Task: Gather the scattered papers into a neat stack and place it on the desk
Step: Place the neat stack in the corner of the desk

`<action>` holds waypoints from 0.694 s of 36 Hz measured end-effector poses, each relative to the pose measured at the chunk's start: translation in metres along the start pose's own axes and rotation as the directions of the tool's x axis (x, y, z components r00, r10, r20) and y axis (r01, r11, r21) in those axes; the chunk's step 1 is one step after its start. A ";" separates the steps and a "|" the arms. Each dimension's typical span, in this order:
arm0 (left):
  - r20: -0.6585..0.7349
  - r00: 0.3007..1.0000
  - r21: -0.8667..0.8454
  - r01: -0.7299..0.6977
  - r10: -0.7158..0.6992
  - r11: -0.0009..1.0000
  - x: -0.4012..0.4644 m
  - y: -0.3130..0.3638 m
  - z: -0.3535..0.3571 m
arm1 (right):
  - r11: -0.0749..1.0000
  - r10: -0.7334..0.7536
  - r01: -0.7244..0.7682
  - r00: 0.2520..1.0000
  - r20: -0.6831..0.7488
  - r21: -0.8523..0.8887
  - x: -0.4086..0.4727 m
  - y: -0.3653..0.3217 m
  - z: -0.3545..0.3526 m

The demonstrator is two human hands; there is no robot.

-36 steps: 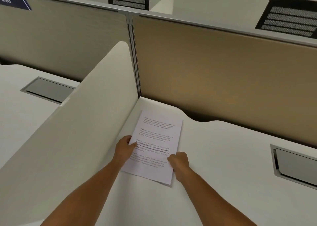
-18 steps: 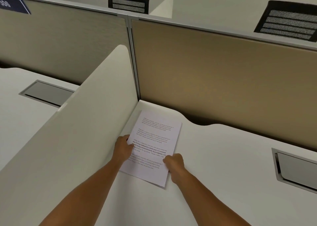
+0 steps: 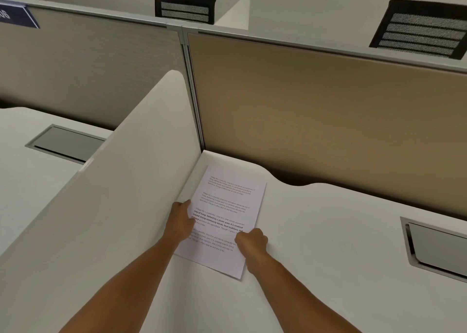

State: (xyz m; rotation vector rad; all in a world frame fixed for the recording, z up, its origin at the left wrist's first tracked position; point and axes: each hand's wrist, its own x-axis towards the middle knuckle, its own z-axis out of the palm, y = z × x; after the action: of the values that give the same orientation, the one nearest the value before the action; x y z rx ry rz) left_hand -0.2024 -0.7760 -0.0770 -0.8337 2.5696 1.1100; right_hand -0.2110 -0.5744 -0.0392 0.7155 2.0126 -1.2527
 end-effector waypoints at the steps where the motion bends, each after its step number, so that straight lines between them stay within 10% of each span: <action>1: -0.002 1.000 0.004 0.002 -0.002 1.000 0.000 0.000 0.000 | 1.000 0.002 -0.002 1.000 0.000 0.002 0.000 0.000 0.000; 25: 0.016 0.997 -0.020 0.069 -0.069 0.997 0.008 -0.005 -0.005 | 0.992 0.008 -0.016 0.998 0.058 0.127 0.015 0.003 0.003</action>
State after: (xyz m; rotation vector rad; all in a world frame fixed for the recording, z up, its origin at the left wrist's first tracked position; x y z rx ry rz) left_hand -0.2058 -0.7851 -0.0798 -0.9084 2.5012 1.1196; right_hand -0.2179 -0.5738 -0.0536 0.7421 1.8928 -1.3891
